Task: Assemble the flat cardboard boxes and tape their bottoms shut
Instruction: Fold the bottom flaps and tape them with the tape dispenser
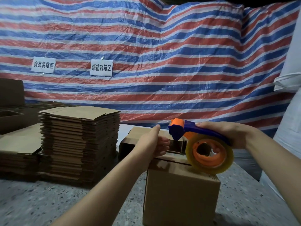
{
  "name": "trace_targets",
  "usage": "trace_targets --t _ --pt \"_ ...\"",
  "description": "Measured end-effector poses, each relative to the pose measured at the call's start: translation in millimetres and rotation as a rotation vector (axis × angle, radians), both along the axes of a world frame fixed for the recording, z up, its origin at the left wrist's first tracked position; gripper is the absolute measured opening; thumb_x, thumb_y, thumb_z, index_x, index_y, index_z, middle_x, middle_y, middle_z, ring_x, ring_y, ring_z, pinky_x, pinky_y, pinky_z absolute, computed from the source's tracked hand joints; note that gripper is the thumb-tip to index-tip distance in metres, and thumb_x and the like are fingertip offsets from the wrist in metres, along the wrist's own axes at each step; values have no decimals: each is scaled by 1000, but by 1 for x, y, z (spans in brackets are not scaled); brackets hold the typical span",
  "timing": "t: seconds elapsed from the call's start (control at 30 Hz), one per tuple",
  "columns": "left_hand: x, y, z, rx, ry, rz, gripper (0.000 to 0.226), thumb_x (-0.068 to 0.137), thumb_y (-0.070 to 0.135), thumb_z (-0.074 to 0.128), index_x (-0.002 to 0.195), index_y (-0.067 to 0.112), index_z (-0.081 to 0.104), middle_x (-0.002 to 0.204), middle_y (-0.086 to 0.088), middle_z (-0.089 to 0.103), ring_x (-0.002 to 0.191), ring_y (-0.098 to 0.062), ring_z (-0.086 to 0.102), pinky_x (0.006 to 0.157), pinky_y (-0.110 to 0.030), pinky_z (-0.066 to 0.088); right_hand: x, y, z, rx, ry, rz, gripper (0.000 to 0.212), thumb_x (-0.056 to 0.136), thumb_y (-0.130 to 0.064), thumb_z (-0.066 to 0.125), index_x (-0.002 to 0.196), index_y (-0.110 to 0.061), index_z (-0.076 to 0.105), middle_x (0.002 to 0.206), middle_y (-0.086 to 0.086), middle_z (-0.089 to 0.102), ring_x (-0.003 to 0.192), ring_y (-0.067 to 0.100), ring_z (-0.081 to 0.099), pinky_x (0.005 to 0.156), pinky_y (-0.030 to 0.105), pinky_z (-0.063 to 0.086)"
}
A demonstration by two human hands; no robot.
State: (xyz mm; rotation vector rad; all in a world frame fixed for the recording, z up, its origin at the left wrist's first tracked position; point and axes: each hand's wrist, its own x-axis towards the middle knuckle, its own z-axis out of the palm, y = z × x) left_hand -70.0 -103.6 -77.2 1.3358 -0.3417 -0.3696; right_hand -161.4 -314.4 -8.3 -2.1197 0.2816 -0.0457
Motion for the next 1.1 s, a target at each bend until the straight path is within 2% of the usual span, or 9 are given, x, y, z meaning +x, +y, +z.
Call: trace_targets --t 0.17,0.37,0.5,0.63,0.7,0.8,0.93,1.03,1.1 --pt "-3 0 -1 7 36 -113 37 95 42 56 78 12 67 82 -5 76 77 -17 71 65 -27 51 2 2 2 -13 12 4 81 56 -65 75 114 -10 65 83 10 73 60 17 64 55 28 53" --pt "-6 -6 -3 -16 -15 -70 17 93 23 59 83 13 69 75 0 75 70 -14 66 72 -27 49 4 3 4 -38 21 30 78 58 -66 73 112 -11 64 81 8 74 58 16 66 54 27 54" --pt "-6 -9 -10 -1 -106 57 23 95 17 52 76 15 66 64 4 70 74 -15 62 77 -33 50 8 2 8 -52 45 30 76 60 -65 71 113 -12 64 85 8 77 62 16 70 55 26 56" --pt "-5 -13 -14 -63 -42 158 33 93 15 48 62 14 59 57 0 57 57 -14 50 66 -32 48 11 3 13 -95 103 35 78 66 -65 71 121 -10 64 102 14 76 78 22 71 70 31 58" --pt "-3 -13 -13 -155 77 229 32 94 13 48 64 10 55 59 -4 53 50 -14 48 67 -34 54 11 4 16 -110 128 32 80 64 -65 73 120 -8 65 98 13 76 74 21 71 64 30 58" --pt "1 -12 -12 -250 207 292 26 96 12 46 72 6 53 64 -7 48 55 -16 47 73 -38 60 7 -2 20 -105 166 11 81 60 -63 76 116 -6 65 85 11 75 62 17 70 52 27 55" --pt "0 -9 -11 -306 273 317 26 98 12 46 75 3 54 66 -9 48 60 -18 50 66 -37 61 4 -10 25 -157 218 -31 83 56 -64 78 114 -5 68 81 12 74 57 17 66 51 28 54" --pt "2 -3 -12 -410 306 303 27 97 6 45 70 3 51 56 -6 44 53 -16 45 60 -38 59 8 -8 25 -220 236 -54 88 53 -67 79 116 -6 67 83 13 74 59 18 67 51 28 54" --pt "8 7 -17 -342 213 288 28 94 5 47 66 5 51 53 -4 45 49 -15 46 52 -33 56 12 -4 25 -225 260 -43 89 52 -67 81 118 -8 66 85 12 76 60 18 69 52 28 54"
